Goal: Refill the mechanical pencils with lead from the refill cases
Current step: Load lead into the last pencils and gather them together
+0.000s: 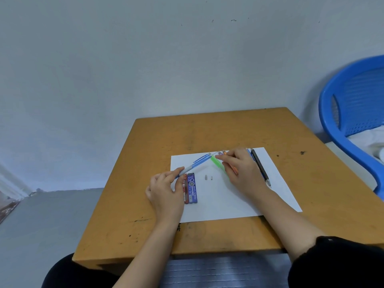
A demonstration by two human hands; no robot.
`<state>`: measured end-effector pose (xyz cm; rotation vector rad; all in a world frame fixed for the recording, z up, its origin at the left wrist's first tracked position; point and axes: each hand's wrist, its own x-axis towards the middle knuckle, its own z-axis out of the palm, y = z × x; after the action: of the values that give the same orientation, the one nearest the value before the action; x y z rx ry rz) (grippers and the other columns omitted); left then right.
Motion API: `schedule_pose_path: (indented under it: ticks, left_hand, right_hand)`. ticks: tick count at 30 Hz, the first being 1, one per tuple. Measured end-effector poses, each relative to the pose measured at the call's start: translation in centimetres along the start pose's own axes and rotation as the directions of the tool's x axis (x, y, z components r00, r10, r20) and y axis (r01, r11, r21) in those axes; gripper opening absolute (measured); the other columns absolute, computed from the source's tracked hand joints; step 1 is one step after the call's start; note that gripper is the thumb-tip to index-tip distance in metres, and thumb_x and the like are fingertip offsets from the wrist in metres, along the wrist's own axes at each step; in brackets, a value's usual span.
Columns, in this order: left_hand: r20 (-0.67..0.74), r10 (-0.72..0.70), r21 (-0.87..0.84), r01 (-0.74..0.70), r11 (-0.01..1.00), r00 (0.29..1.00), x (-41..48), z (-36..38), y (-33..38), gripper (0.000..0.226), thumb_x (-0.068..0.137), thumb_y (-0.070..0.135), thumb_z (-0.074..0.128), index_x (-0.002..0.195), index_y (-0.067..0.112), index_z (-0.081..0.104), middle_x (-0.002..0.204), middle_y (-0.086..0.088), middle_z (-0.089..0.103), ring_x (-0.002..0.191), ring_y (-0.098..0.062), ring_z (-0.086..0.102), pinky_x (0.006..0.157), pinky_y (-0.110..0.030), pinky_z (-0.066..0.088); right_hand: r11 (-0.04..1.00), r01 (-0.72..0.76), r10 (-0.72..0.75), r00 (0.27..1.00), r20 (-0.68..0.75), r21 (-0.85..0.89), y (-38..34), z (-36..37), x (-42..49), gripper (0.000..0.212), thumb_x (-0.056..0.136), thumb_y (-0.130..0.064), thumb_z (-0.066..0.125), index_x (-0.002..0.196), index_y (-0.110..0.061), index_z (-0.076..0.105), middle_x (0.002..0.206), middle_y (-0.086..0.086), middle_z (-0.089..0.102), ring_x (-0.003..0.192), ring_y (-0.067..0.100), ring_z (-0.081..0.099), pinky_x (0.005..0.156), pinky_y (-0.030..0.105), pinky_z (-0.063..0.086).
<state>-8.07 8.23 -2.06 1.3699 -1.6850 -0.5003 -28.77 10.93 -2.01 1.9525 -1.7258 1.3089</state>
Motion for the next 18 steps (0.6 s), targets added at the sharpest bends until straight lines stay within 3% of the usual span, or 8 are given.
schedule_pose_path:
  ticks: [3, 7, 11, 14, 18]
  left_hand:
    - [0.003, -0.002, -0.001, 0.002, 1.000, 1.000, 0.0, 0.0, 0.0, 0.022, 0.092, 0.020, 0.063, 0.109, 0.030, 0.071, 0.092, 0.021, 0.056, 0.100, -0.004, 0.040, 0.090, -0.029, 0.020]
    - [0.010, 0.001, -0.008, -0.001, 1.000, 1.000, 0.0, 0.1, -0.1, 0.022, 0.092, 0.020, 0.063, 0.110, 0.030, 0.070, 0.094, 0.019, 0.057, 0.100, -0.004, 0.041, 0.091, -0.029, 0.022]
    - [0.014, 0.004, -0.013, -0.003, 1.000, 1.000, 0.0, 0.1, -0.1, 0.022, 0.091, 0.022, 0.064, 0.111, 0.029, 0.071, 0.092, 0.020, 0.057, 0.099, -0.003, 0.040, 0.091, -0.030, 0.023]
    - [0.013, 0.002, -0.031, -0.001, 1.000, 1.000, 0.1, 0.1, 0.1, 0.021, 0.091, 0.021, 0.065, 0.110, 0.029, 0.071, 0.091, 0.021, 0.057, 0.100, -0.006, 0.043, 0.092, -0.032, 0.026]
    - [0.010, 0.004, -0.044, -0.004, 0.999, 1.000, 0.1, 0.1, 0.0, 0.022, 0.090, 0.020, 0.065, 0.110, 0.030, 0.071, 0.092, 0.019, 0.059, 0.099, -0.005, 0.042, 0.092, -0.032, 0.028]
  right_hand:
    - [0.997, -0.075, 0.074, 0.996, -0.048, -0.004, -0.2, -0.2, 0.2, 0.023, 0.083, -0.006, 0.058, 0.100, -0.003, 0.073, 0.080, 0.009, 0.058, 0.082, 0.013, 0.046, 0.070, 0.019, 0.036]
    - [0.977, -0.207, 0.209, 0.977, -0.048, 0.043, -0.6, -0.5, 0.3, 0.038, 0.088, -0.022, 0.051, 0.118, -0.003, 0.065, 0.087, 0.008, 0.057, 0.087, 0.016, 0.049, 0.073, 0.021, 0.037]
    - [0.981, -0.184, 0.177, 0.979, 0.103, 0.062, -1.0, -0.4, 0.0, 0.041, 0.085, -0.015, 0.055, 0.125, -0.008, 0.061, 0.097, 0.004, 0.056, 0.094, 0.017, 0.050, 0.081, 0.021, 0.039]
    - [0.986, -0.141, 0.118, 0.968, 0.220, 0.090, -1.4, -0.6, -0.2, 0.042, 0.087, -0.010, 0.058, 0.129, -0.009, 0.058, 0.102, 0.003, 0.055, 0.099, 0.008, 0.043, 0.088, 0.005, 0.030]
    - [0.987, -0.130, 0.106, 0.969, 0.223, 0.096, -1.3, -0.6, 0.0, 0.045, 0.087, -0.009, 0.057, 0.131, -0.009, 0.055, 0.103, 0.003, 0.055, 0.098, 0.004, 0.041, 0.089, 0.001, 0.026]
